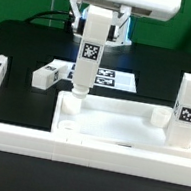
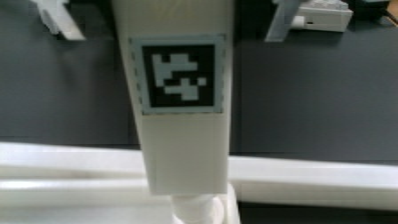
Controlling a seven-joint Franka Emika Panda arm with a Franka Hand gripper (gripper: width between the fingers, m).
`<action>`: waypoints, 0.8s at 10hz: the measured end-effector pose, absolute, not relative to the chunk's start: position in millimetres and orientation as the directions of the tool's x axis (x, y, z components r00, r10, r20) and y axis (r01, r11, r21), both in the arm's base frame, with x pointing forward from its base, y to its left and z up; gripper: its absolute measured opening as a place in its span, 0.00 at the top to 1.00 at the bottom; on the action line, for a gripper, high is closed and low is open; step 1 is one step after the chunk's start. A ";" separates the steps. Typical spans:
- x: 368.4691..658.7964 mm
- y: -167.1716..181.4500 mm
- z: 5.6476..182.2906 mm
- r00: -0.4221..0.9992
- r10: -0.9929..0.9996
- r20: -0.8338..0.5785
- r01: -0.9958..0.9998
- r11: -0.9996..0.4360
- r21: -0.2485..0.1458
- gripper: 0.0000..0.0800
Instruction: Assemble desk
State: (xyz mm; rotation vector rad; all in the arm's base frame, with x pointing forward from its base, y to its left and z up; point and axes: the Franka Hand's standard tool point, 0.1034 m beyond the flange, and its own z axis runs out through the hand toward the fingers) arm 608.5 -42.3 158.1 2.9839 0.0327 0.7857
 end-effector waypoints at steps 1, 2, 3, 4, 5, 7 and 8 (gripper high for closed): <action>608.1 -42.1 157.5 0.871 0.035 0.490 0.007 -0.998 0.059 0.64; 608.1 -42.3 157.5 0.871 0.035 0.490 0.006 -0.998 0.059 0.64; 608.1 -42.2 157.4 0.871 0.035 0.490 0.007 -0.998 0.059 0.64; 608.1 -42.4 157.0 0.872 0.036 0.489 0.007 -0.998 0.060 0.64; 614.1 -47.9 154.9 0.876 0.057 0.478 0.027 -0.997 0.070 0.64; 635.9 -54.5 154.7 0.873 0.059 0.485 0.029 -0.997 0.069 0.64; 636.5 -55.1 151.3 0.874 0.057 0.483 0.027 -0.997 0.068 0.64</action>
Offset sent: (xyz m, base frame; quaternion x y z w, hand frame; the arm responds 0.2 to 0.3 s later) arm 0.0000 0.0000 0.0000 0.0000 0.0000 0.0000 1.0000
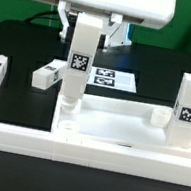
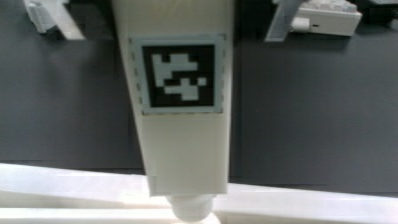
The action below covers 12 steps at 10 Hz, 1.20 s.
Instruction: Assemble desk
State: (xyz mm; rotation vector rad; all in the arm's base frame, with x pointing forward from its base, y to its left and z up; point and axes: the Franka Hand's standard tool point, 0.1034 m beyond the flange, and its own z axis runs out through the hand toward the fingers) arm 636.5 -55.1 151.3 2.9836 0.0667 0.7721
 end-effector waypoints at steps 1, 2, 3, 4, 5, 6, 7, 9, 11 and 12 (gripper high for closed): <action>635.3 -49.4 149.1 0.874 0.054 0.482 0.027 -0.998 0.063 0.64; 635.2 -48.6 148.9 0.875 0.060 0.481 0.032 -0.997 0.065 0.64; 635.1 -49.0 148.7 0.875 0.059 0.481 0.032 -0.997 0.065 0.64; 634.9 -48.8 147.5 0.876 0.060 0.479 0.032 -0.997 0.065 0.64; 634.7 -47.5 141.9 0.874 0.065 0.481 0.036 -0.997 0.069 0.64; 633.7 -42.9 135.8 0.878 0.069 0.474 0.042 -0.997 0.067 0.64; 633.1 -41.3 133.9 0.879 0.071 0.472 0.045 -0.997 0.066 0.64; 632.7 -40.1 133.0 0.880 0.073 0.470 0.047 -0.997 0.066 0.64; 632.6 -40.3 132.6 0.880 0.073 0.469 0.048 -0.997 0.066 0.64; 630.7 -43.4 130.7 0.882 0.076 0.466 0.049 -0.996 0.070 0.64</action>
Offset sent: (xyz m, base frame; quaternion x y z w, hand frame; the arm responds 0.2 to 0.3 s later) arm 0.0000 0.0000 0.0000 0.0000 0.0000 0.0000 1.0000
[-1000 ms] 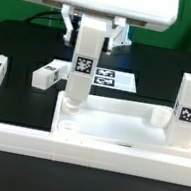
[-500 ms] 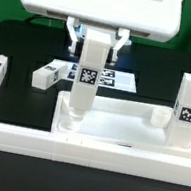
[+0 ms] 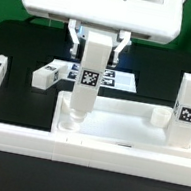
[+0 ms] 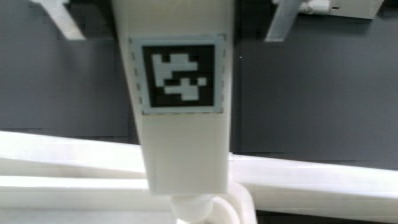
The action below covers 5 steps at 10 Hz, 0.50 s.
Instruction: Assemble desk
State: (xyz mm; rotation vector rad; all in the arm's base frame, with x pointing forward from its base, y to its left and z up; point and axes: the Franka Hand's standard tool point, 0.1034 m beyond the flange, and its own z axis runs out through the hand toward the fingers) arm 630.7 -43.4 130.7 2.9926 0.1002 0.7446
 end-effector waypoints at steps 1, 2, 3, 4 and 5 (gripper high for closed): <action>628.8 -46.0 128.5 0.884 0.073 0.462 0.046 -0.996 0.070 0.64; 628.0 -47.4 126.8 0.885 0.072 0.459 0.044 -0.997 0.070 0.64; 627.2 -48.8 124.6 0.887 0.070 0.456 0.042 -0.997 0.071 0.64; 626.6 -49.4 123.0 0.888 0.069 0.454 0.042 -0.997 0.071 0.64; 626.0 -49.4 121.0 0.890 0.069 0.451 0.042 -0.997 0.071 0.64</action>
Offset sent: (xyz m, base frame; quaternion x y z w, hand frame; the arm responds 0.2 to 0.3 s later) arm 0.0013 -0.0045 -0.0040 0.0003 0.0041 -0.0040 1.0000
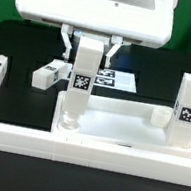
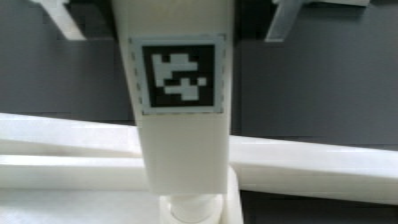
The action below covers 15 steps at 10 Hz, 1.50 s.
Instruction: Assemble desk
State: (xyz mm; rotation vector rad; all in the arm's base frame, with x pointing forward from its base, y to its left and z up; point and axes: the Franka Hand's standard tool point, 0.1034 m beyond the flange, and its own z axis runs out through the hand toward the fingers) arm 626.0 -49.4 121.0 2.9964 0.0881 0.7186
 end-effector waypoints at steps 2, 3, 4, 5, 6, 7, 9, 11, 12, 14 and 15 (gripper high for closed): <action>626.3 -49.2 118.5 0.891 0.070 0.449 0.042 -0.997 0.071 0.64; 627.1 -49.2 118.1 0.891 0.070 0.449 0.042 -0.997 0.071 0.64; 628.0 -48.8 117.9 0.890 0.071 0.451 0.043 -0.997 0.071 0.64; 627.9 -48.8 116.9 0.890 0.071 0.451 0.043 -0.997 0.072 0.64; 626.8 -48.5 113.8 0.892 0.071 0.446 0.044 -0.996 0.071 0.64; 626.4 -48.7 111.8 0.893 0.071 0.445 0.044 -0.996 0.072 0.64; 626.4 -49.0 108.5 0.890 0.072 0.450 0.043 -0.996 0.075 0.64; 624.2 -50.7 107.8 0.879 0.074 0.471 0.038 -0.996 0.085 0.64; 621.7 -52.8 107.7 0.872 0.074 0.484 0.034 -0.995 0.091 0.64; 616.3 -54.9 107.3 0.850 0.079 0.520 0.026 -0.994 0.108 0.64; 614.8 -54.3 107.2 0.838 0.083 0.540 0.024 -0.993 0.115 0.64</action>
Offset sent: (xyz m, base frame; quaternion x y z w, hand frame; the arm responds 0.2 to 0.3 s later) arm 0.0058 0.0032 -0.0054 -0.0019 0.0071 0.0047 1.0000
